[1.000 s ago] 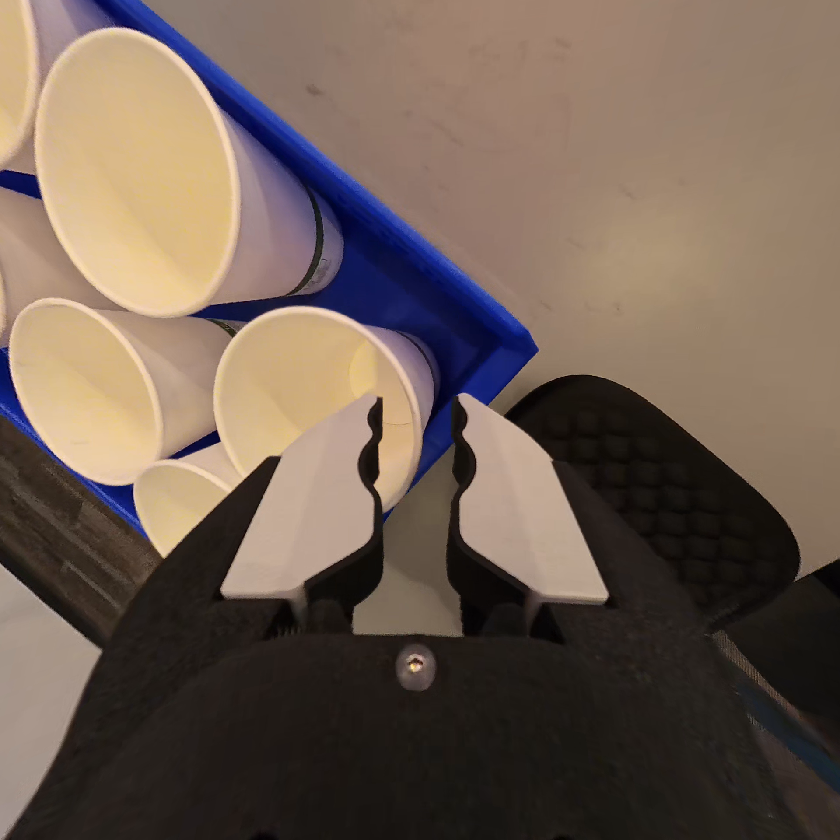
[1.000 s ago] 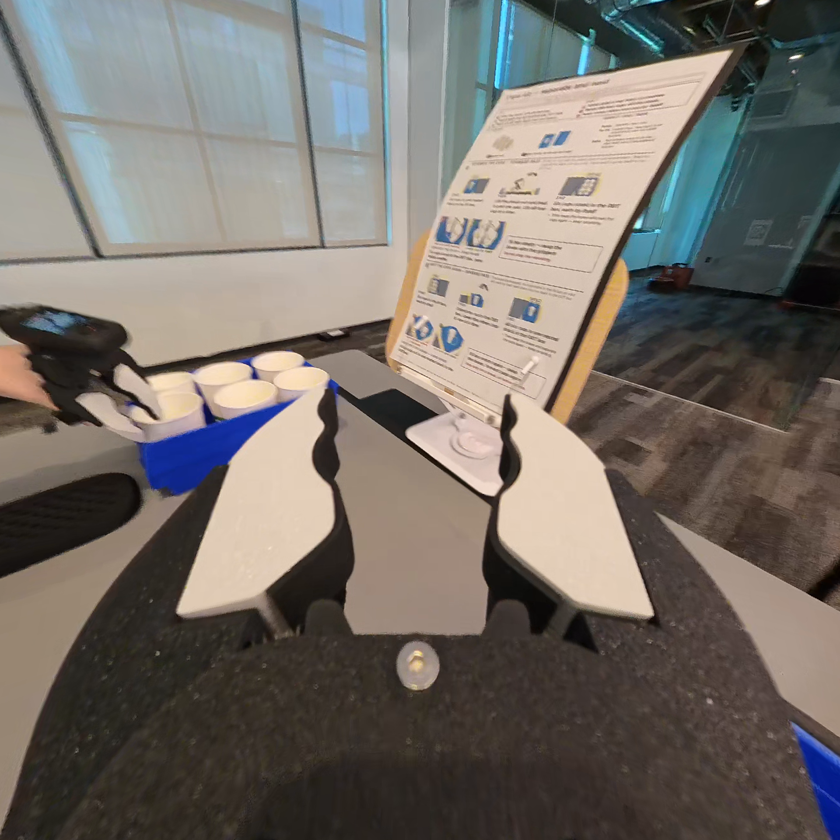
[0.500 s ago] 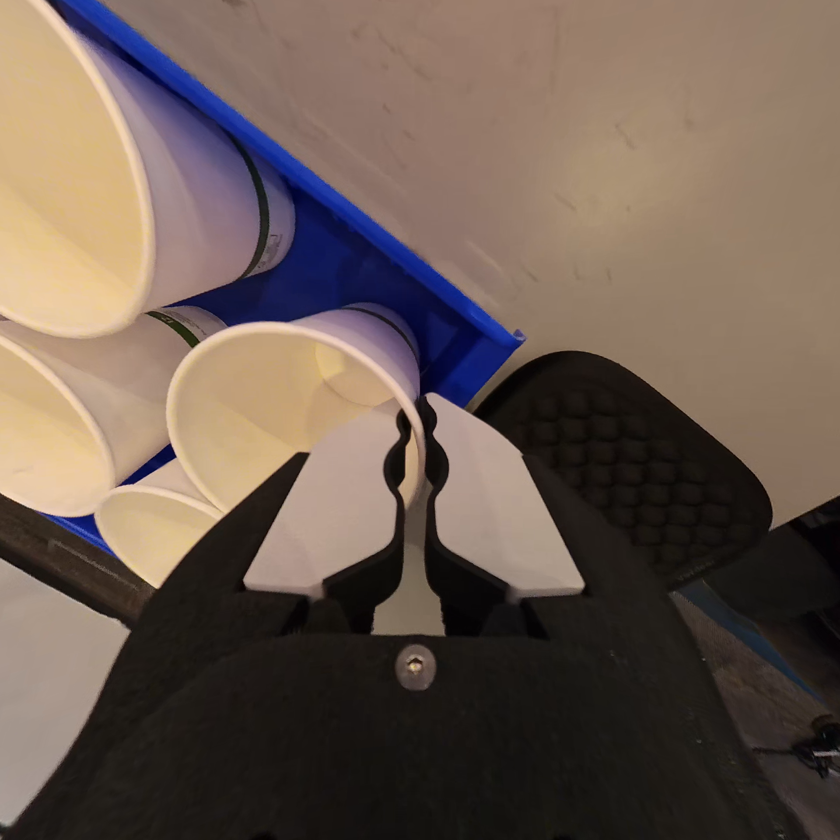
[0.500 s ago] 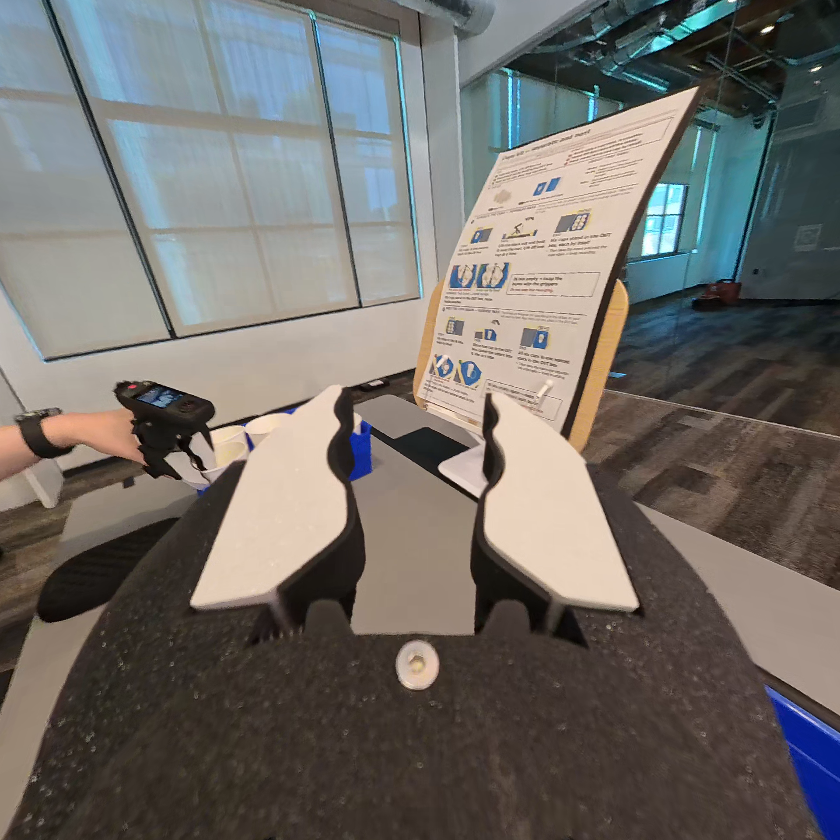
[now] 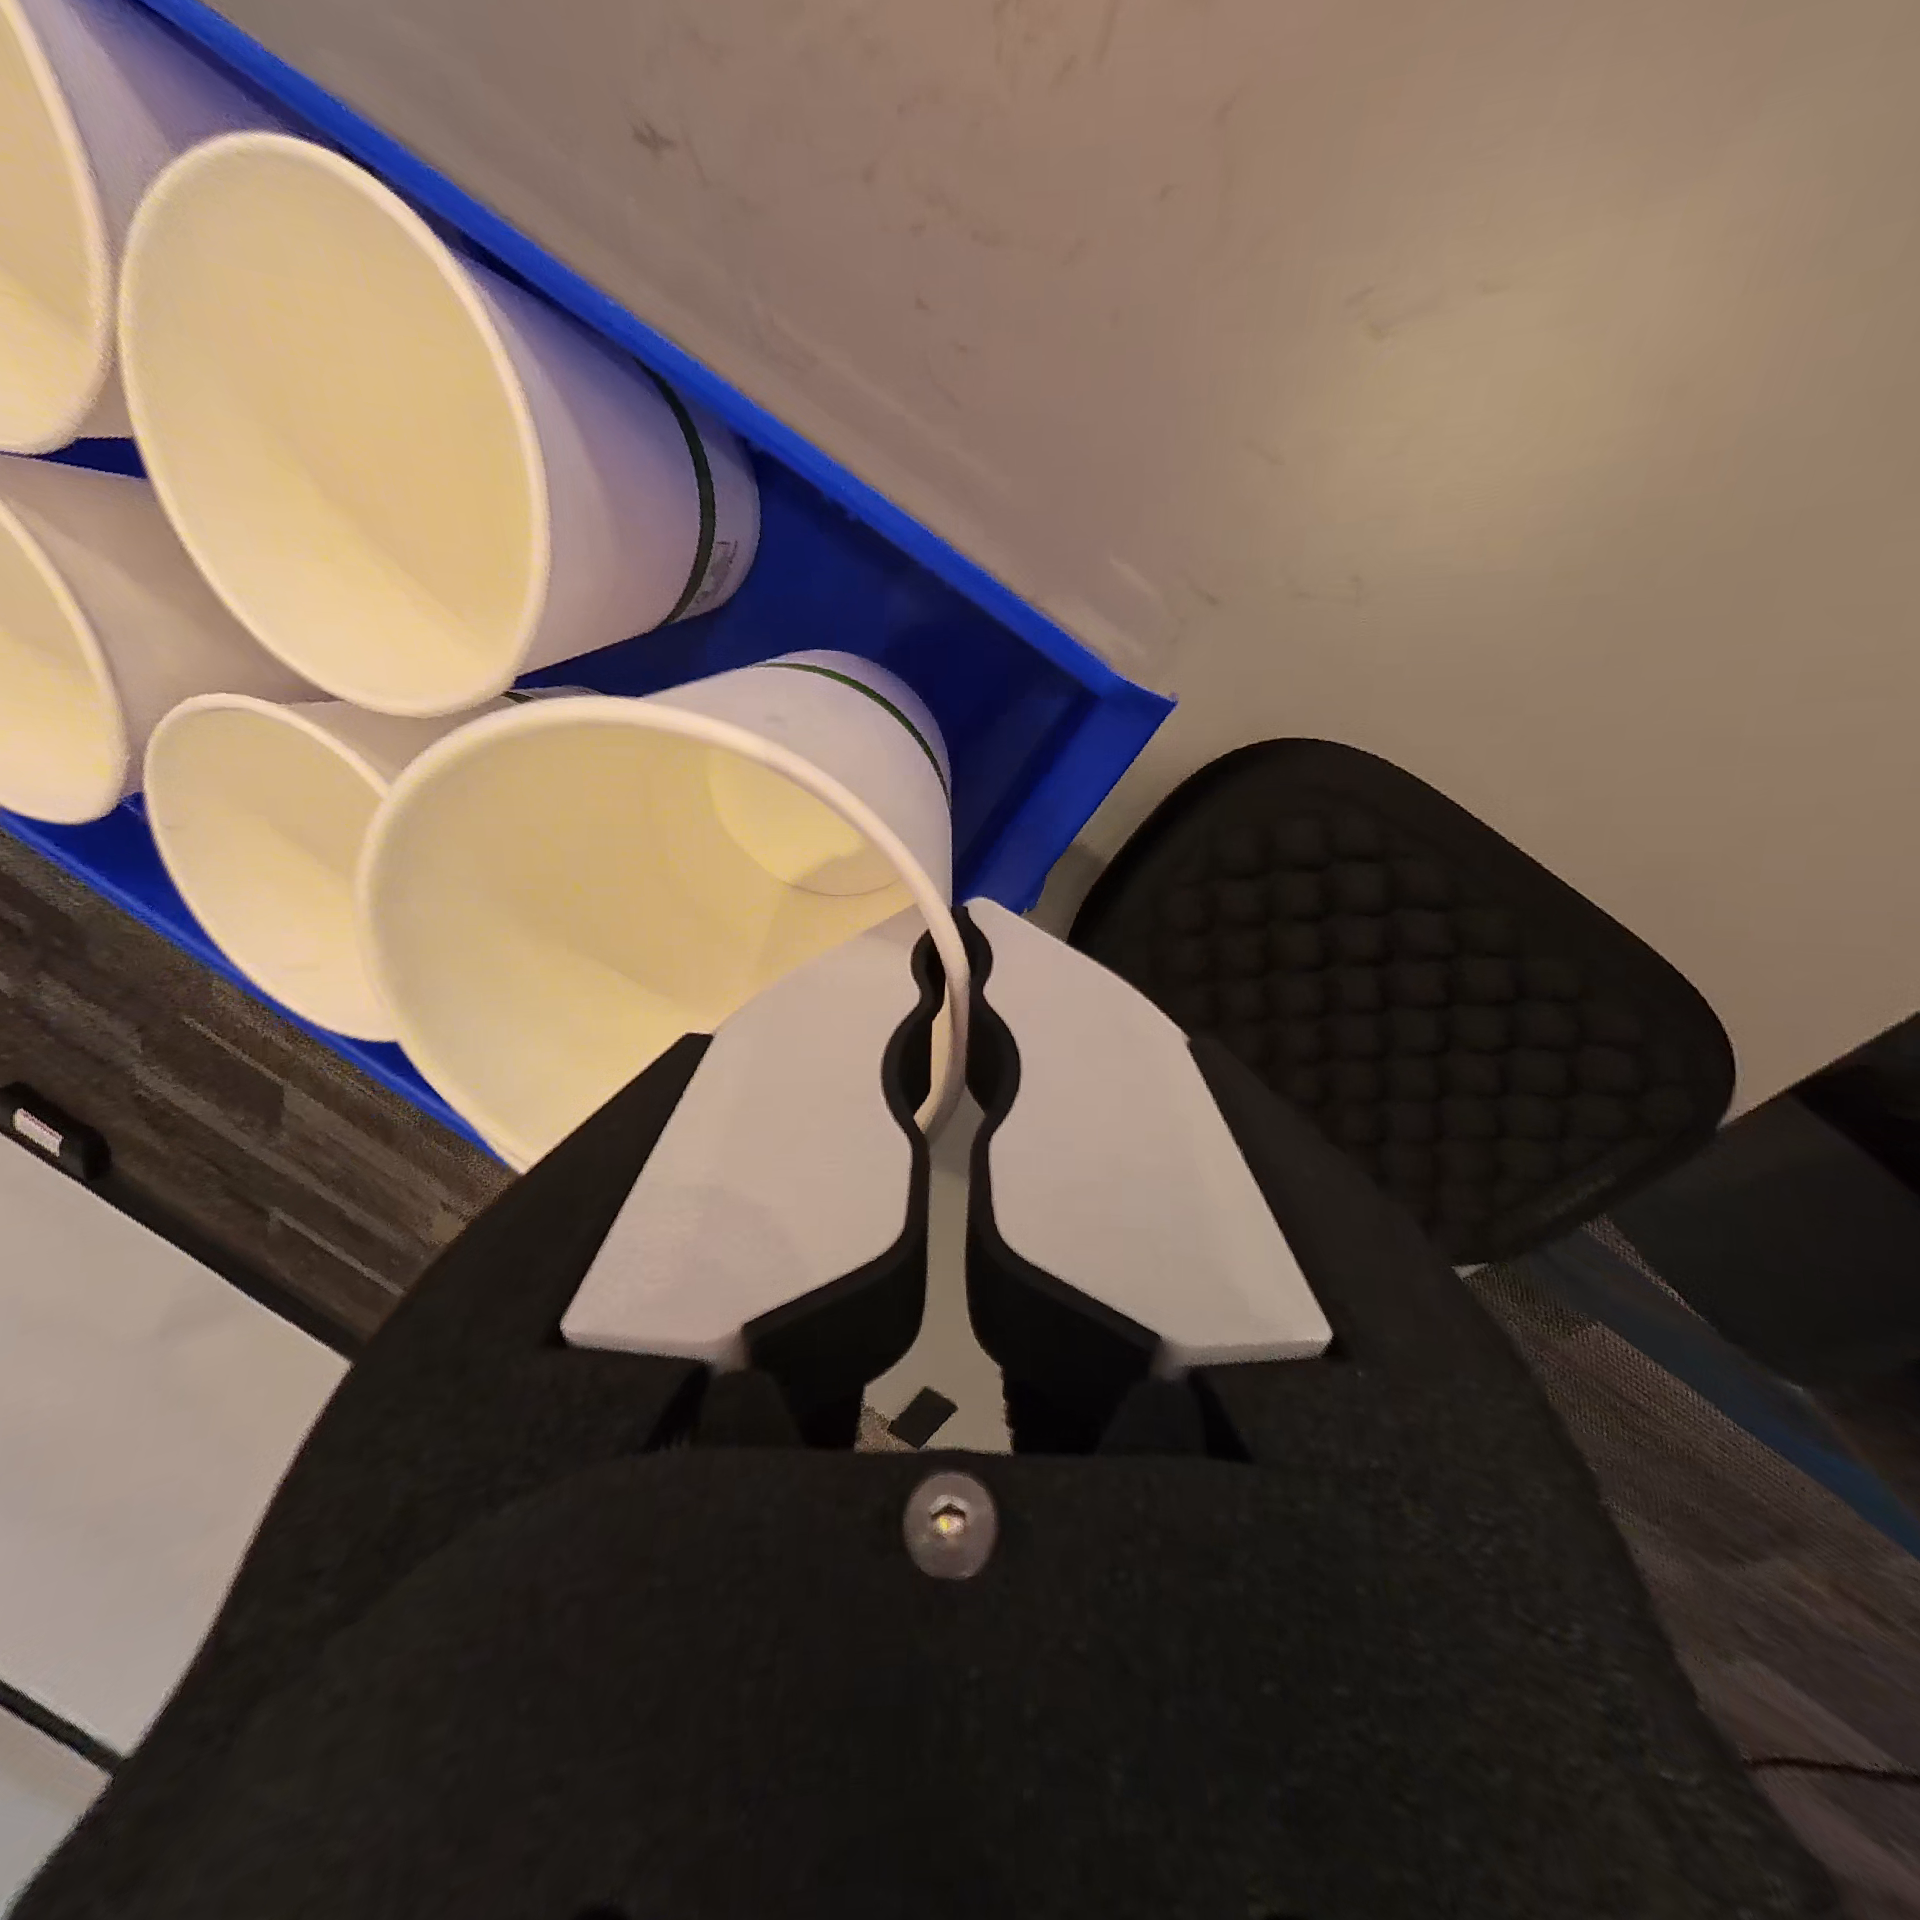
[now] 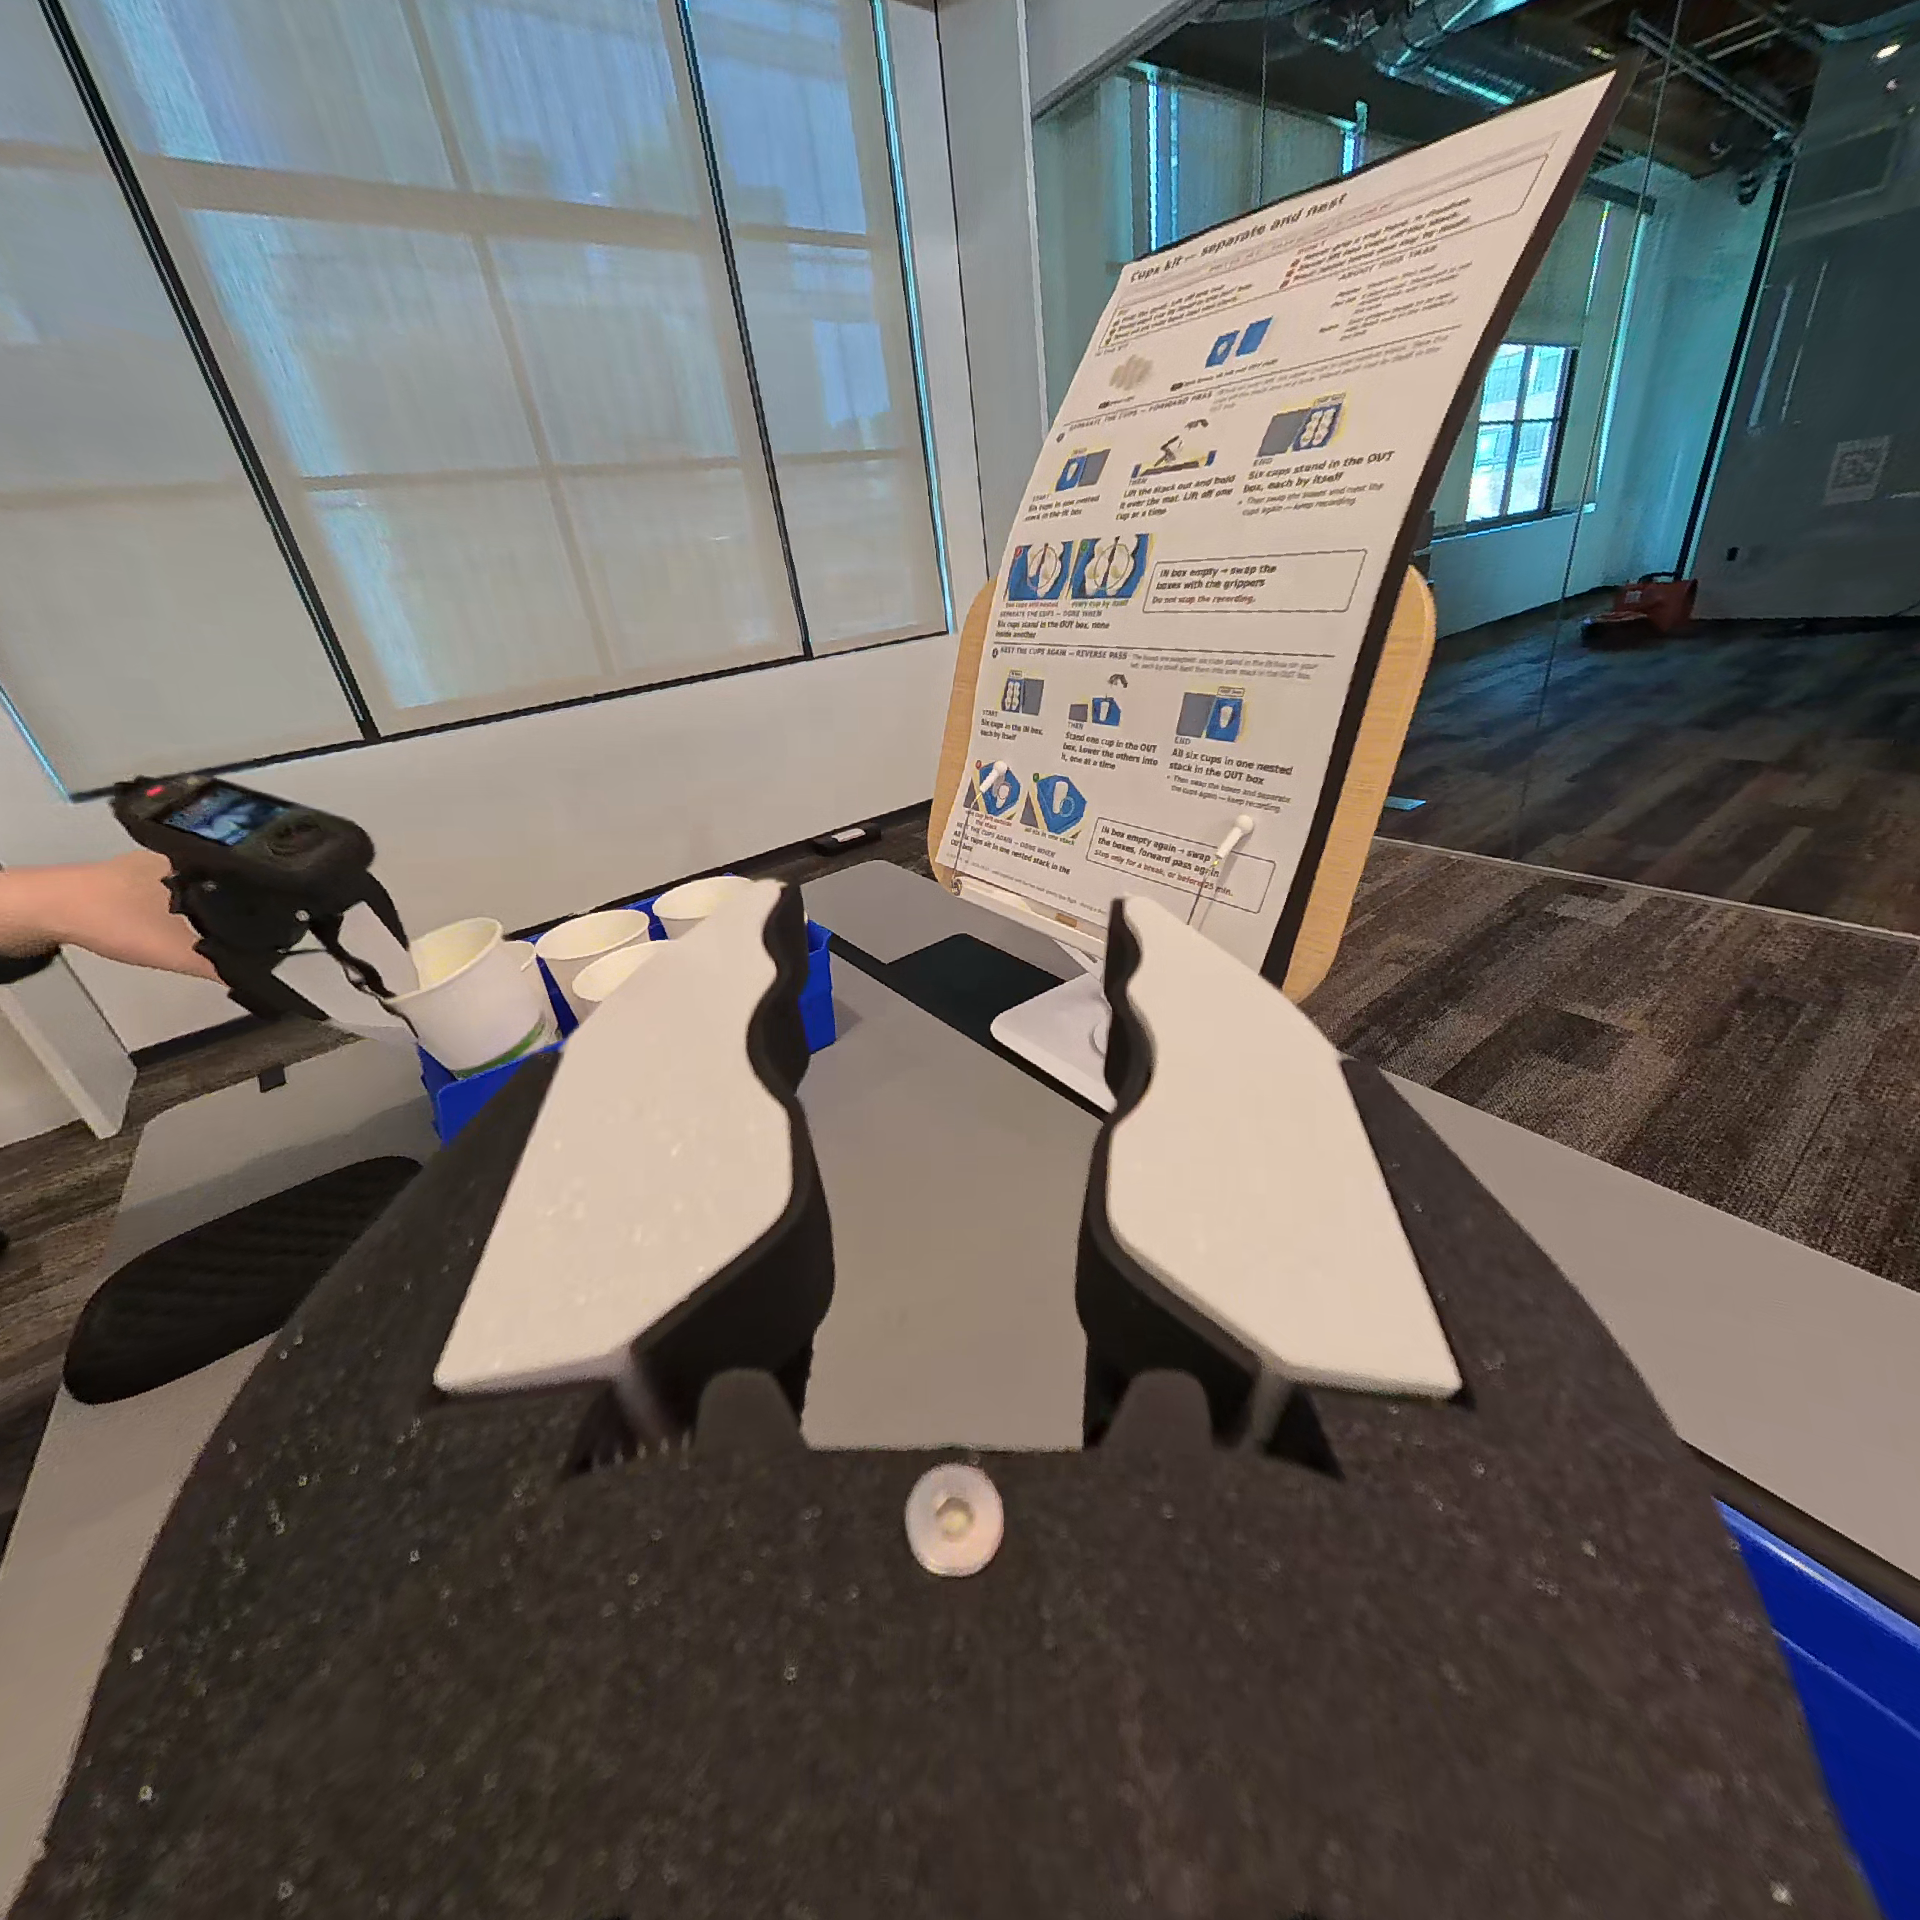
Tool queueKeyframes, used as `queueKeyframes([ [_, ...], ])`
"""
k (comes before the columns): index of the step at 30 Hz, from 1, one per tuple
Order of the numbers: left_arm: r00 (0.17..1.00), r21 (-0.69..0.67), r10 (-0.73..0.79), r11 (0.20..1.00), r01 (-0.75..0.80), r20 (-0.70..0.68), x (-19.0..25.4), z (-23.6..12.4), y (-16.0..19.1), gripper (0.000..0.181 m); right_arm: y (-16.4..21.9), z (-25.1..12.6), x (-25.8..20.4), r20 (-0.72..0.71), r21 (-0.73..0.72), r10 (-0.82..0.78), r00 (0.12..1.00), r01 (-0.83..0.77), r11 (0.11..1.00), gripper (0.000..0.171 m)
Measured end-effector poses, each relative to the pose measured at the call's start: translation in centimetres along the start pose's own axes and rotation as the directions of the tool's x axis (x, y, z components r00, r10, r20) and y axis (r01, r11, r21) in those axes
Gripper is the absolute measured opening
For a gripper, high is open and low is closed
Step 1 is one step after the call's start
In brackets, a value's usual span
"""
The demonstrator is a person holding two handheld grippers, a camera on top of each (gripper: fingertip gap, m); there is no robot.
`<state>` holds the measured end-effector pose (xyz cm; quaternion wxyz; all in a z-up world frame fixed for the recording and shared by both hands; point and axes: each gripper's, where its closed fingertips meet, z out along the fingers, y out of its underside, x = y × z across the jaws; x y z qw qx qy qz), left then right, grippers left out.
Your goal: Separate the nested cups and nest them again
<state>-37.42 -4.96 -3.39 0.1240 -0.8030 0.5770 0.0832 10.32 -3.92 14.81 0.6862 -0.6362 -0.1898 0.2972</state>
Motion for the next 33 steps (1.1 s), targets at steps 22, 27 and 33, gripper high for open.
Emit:
queueKeyframes([
  [22,0.898,0.584,0.414,0.696,-0.419,0.151,7.1,-7.1,-19.2,0.000,5.8,8.2,-11.9,0.362,-0.126,-0.311,0.879,0.377,0.918,0.071],
  [27,0.844,0.586,0.523,0.648,-0.487,0.123,8.5,-4.3,-21.5,0.000,10.4,10.1,-15.0,0.482,-0.206,-0.384,0.788,0.528,0.824,0.083],
  [33,0.758,0.583,0.637,0.567,-0.582,0.137,10.3,-2.2,-21.6,0.000,15.9,10.8,-15.9,0.594,-0.360,-0.272,0.757,0.553,0.751,0.089],
])
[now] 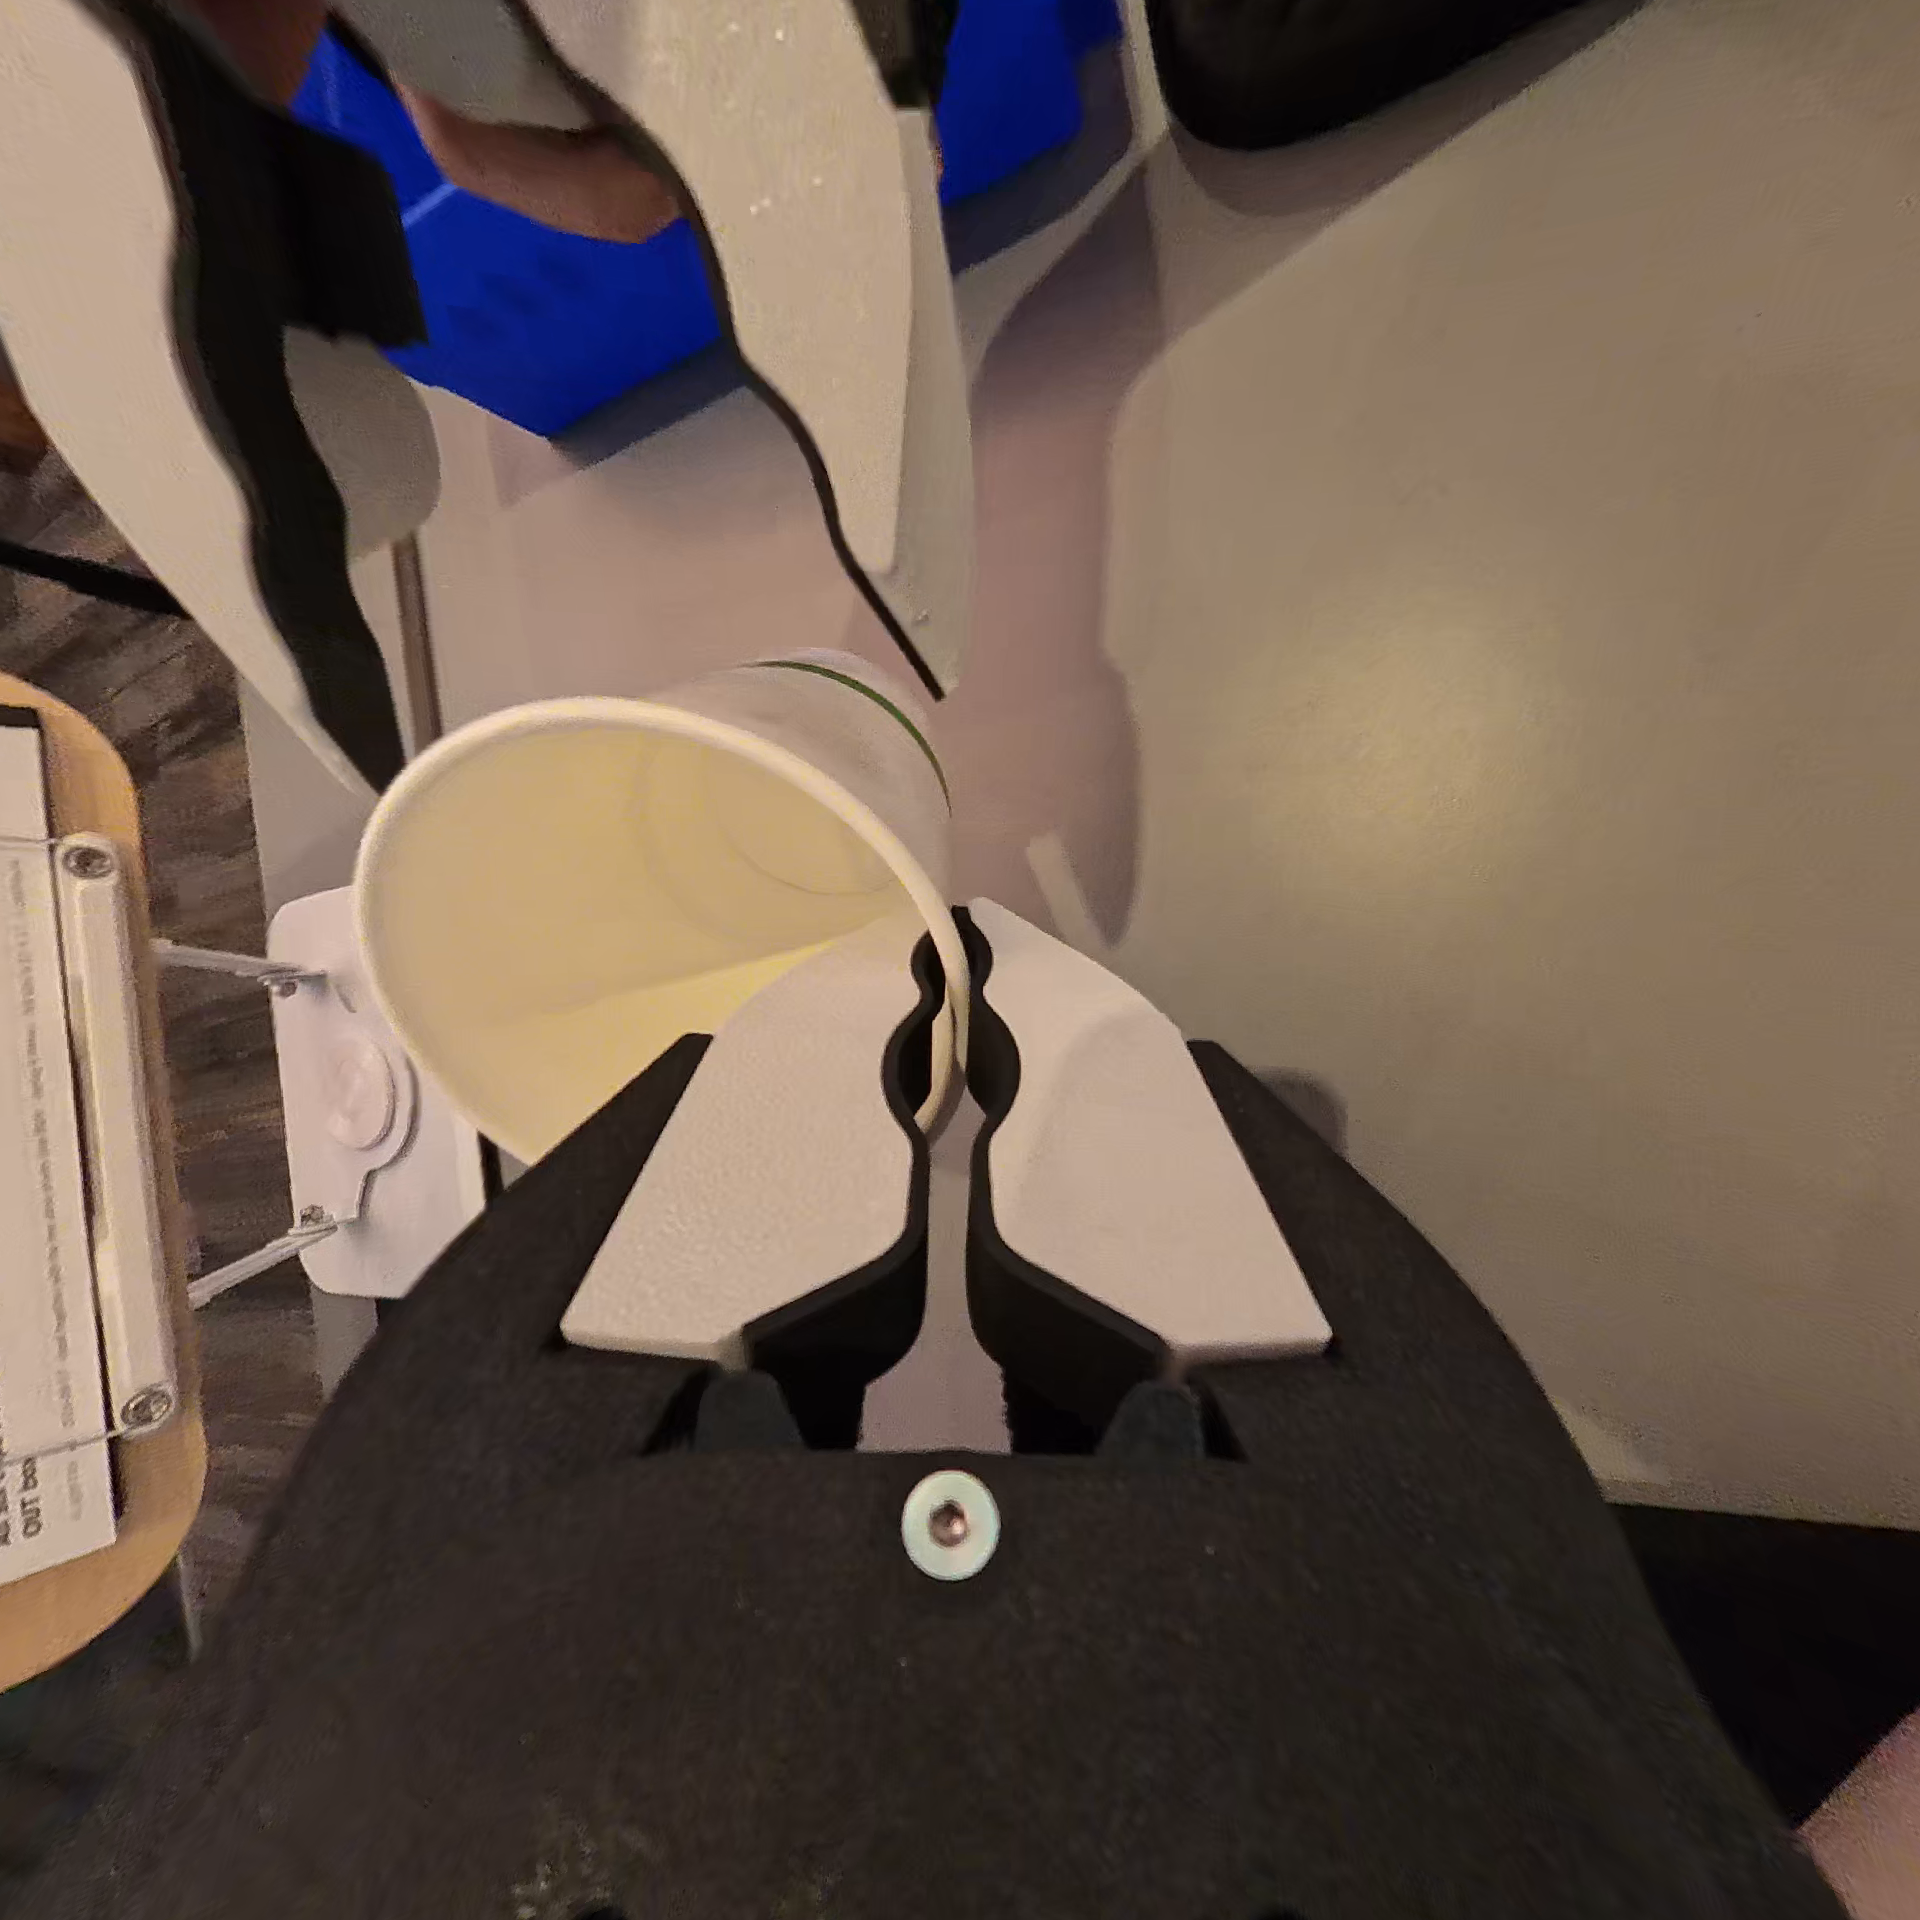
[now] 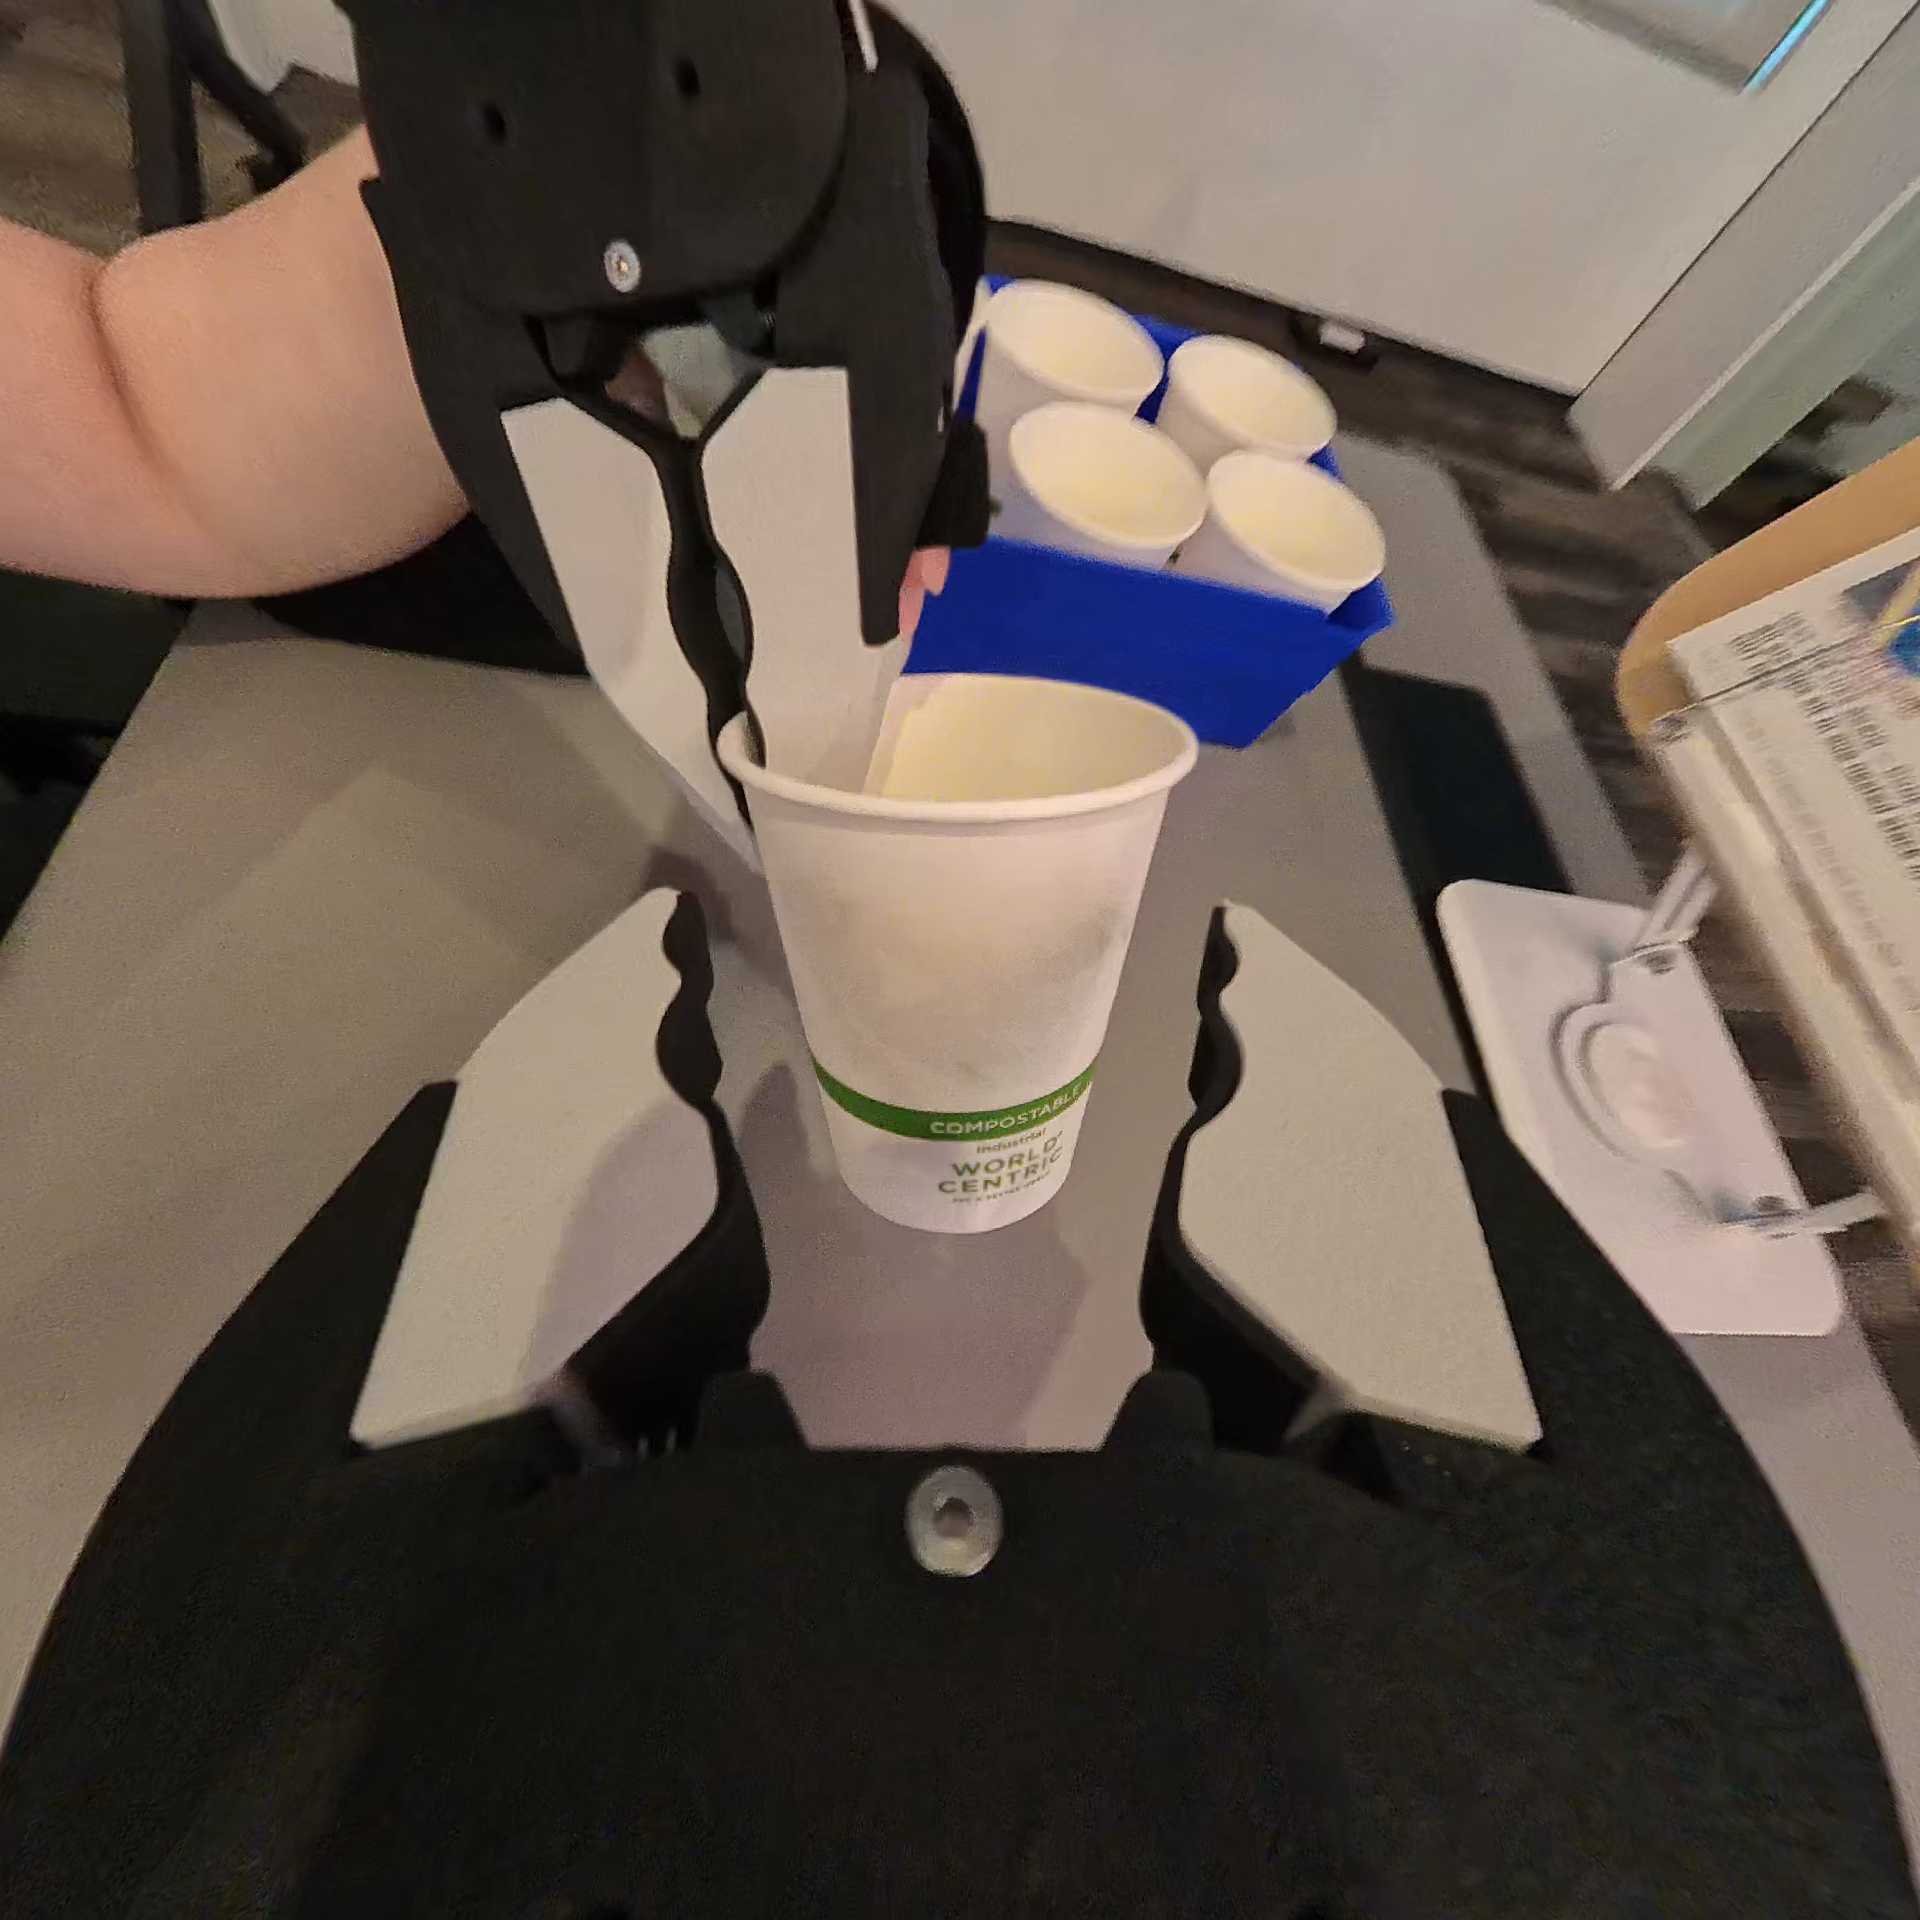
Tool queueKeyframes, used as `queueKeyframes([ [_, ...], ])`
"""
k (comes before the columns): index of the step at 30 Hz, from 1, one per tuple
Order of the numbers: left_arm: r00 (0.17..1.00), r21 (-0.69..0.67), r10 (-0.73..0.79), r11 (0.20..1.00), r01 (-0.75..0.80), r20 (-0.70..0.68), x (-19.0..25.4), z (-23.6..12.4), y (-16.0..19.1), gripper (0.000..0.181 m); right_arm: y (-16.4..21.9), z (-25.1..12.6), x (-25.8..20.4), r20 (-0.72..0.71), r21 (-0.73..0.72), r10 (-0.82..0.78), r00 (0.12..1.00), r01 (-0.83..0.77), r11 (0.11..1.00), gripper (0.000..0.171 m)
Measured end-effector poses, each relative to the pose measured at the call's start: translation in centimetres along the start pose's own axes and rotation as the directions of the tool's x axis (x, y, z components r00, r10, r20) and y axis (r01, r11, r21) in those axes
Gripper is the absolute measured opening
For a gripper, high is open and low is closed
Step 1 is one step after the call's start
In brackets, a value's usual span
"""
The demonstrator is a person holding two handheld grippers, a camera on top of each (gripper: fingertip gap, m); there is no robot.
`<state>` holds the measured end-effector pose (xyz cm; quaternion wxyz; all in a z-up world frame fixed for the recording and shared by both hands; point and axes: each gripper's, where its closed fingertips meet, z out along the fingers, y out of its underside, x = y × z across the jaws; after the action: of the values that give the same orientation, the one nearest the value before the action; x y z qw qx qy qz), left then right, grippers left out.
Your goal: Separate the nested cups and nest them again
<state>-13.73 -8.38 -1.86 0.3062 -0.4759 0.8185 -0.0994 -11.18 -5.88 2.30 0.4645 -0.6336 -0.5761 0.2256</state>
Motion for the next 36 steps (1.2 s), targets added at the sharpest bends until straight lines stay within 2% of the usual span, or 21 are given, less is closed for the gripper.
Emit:
queueKeyframes([
  [3,1.000,-0.031,0.022,0.999,-0.022,-0.002,0.3,0.4,0.6,0.000,1.3,1.1,-1.2,0.100,-0.042,0.035,0.994,-0.031,0.999,0.090],
  [7,0.998,0.058,0.056,0.997,-0.054,-0.040,1.6,0.2,-0.6,0.000,2.3,2.4,-2.2,0.172,-0.057,0.061,0.983,-0.052,0.997,0.093],
  [10,0.995,0.081,0.086,0.993,-0.082,-0.043,2.2,-0.2,-1.1,0.000,2.0,2.9,-3.1,0.231,-0.016,0.079,0.970,-0.077,0.997,0.092],
  [13,0.994,0.086,0.098,0.992,-0.094,-0.047,2.4,-0.3,-1.5,0.000,1.7,3.0,-3.2,0.251,0.000,0.086,0.964,-0.089,0.996,0.087],
  [18,0.988,0.079,0.143,0.987,-0.137,-0.066,3.3,0.2,-1.9,0.000,2.2,3.0,-4.5,0.346,-0.025,0.128,0.929,-0.127,0.992,0.091],
  [27,0.987,0.077,0.117,0.991,-0.109,-0.106,3.8,0.5,-1.9,0.001,3.1,3.2,-5.3,0.393,-0.074,0.155,0.907,-0.137,0.988,0.089],
  [30,0.997,0.158,0.076,0.985,-0.071,-0.025,2.4,-0.1,-3.0,0.017,2.7,2.7,-5.0,0.400,-0.042,0.165,0.902,-0.162,0.986,0.089],
  [33,1.000,0.277,0.025,0.960,-0.025,0.003,1.6,-2.1,-4.3,0.021,2.2,2.3,-4.0,0.369,-0.006,0.172,0.913,-0.183,0.983,0.089],
  [36,0.993,0.393,-0.054,0.920,0.007,0.107,-0.4,-5.3,-5.1,0.046,2.0,1.2,-2.7,0.313,0.016,0.177,0.933,-0.192,0.981,0.089],
])
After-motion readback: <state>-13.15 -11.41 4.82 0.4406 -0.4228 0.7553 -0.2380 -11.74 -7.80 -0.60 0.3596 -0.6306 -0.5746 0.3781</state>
